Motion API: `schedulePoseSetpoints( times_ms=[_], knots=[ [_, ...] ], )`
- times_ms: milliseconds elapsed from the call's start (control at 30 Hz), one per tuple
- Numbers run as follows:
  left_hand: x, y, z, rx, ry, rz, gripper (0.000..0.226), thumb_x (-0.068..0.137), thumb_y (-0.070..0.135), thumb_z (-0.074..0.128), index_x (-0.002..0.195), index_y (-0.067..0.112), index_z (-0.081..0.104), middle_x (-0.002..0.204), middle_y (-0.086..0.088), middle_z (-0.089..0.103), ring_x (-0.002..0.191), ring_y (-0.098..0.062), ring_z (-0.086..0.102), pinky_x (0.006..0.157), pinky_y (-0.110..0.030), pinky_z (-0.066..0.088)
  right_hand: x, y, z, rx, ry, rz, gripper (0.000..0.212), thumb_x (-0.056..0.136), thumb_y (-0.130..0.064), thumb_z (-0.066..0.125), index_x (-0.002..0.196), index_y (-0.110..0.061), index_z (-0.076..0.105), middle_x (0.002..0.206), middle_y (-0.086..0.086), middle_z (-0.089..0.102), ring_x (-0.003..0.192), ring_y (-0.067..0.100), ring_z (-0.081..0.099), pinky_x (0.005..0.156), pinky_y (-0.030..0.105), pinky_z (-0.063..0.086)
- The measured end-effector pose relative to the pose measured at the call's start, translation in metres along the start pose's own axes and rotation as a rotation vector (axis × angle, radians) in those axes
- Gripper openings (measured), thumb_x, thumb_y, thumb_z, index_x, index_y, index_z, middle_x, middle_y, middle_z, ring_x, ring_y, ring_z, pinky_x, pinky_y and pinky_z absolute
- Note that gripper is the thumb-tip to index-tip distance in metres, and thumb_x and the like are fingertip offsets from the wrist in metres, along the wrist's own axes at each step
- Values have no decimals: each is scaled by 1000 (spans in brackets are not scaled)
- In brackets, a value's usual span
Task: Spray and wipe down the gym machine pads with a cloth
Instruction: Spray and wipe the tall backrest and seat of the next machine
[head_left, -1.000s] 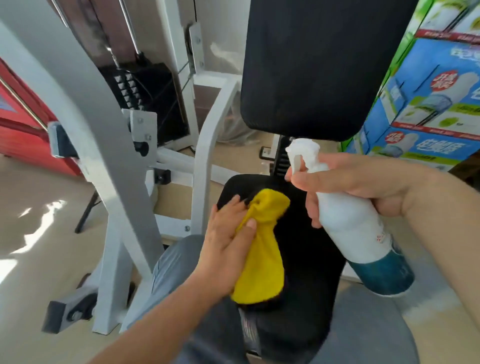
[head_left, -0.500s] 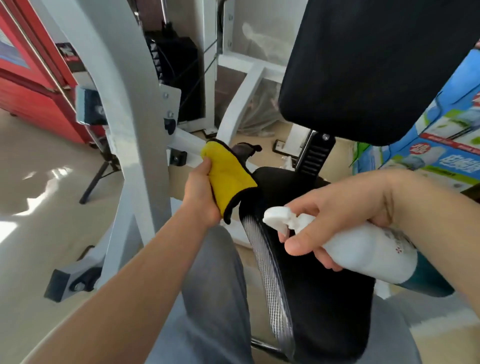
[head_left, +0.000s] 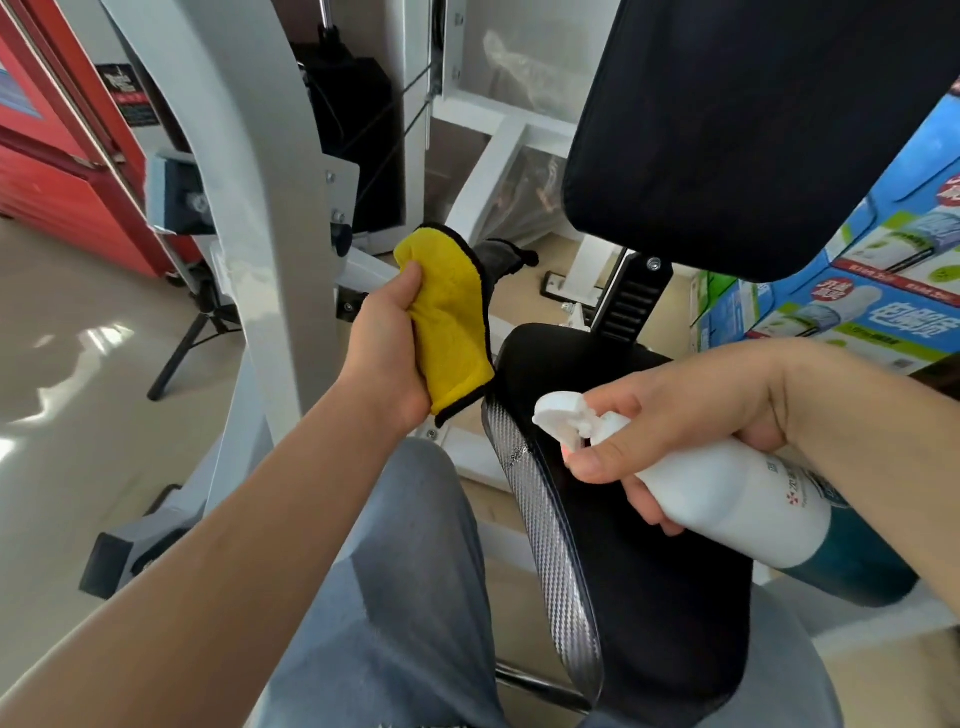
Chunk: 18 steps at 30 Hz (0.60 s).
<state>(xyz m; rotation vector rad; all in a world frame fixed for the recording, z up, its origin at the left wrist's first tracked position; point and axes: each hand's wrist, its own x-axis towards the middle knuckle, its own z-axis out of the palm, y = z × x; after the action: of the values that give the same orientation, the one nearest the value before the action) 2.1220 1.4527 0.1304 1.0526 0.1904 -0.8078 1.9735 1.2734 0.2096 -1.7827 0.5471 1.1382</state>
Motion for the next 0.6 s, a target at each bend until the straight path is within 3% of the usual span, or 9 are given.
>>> schedulePoseSetpoints(
  times_ms=[133,233,300,367,433,467,500,600],
  knots=[
    [-25,-16,-3,62,49,65,44,100,50,58,137,28,65,120,-2,77,107,-26,75,94,-48,56,-2,8,-3,50,1,-51,64,73,-53,90,122,-23,63,84,16,78,77,33,76,80,42,64],
    [-67,-45,-5,201,-5,264,31,104,54,50,129,44,65,123,19,74,119,-8,68,107,-42,49,-6,14,-6,81,-17,-103,73,73,-49,90,132,-19,60,85,16,78,80,34,76,77,41,64],
    [-113,-85,-3,354,-184,425,34,103,60,45,134,53,57,137,37,58,136,7,49,116,-31,38,-10,18,-9,122,-29,-145,74,69,-52,98,129,-24,64,85,16,78,81,33,76,78,42,64],
    [-143,-123,-1,493,-327,548,44,102,63,44,146,57,47,159,39,30,153,6,18,126,-28,17,-14,22,-11,185,-33,-184,69,55,-59,105,111,-32,74,86,18,77,79,34,77,76,43,65],
    [-116,-137,1,639,-332,603,43,105,51,42,147,59,44,168,33,9,158,0,-6,129,-39,1,-19,27,-14,235,23,-207,84,43,-61,107,110,-23,73,86,21,76,74,32,77,71,42,67],
    [-89,-131,4,717,-292,580,42,105,47,40,142,65,45,168,33,7,157,-1,-9,129,-44,0,-22,30,-15,241,52,-211,93,41,-62,107,115,-18,68,85,20,76,74,31,77,71,42,67],
    [-63,-120,11,788,-241,552,39,105,44,40,136,65,51,167,30,13,158,-3,-2,130,-45,3,-25,30,-16,228,68,-218,99,43,-64,106,119,-17,64,84,18,77,76,31,76,75,43,67],
    [11,-76,35,888,-137,377,32,106,29,48,130,35,69,154,15,45,142,-8,38,118,-32,26,-32,32,-17,223,131,-252,112,47,-69,103,136,-21,55,84,17,77,82,34,74,87,51,61]
  ],
)
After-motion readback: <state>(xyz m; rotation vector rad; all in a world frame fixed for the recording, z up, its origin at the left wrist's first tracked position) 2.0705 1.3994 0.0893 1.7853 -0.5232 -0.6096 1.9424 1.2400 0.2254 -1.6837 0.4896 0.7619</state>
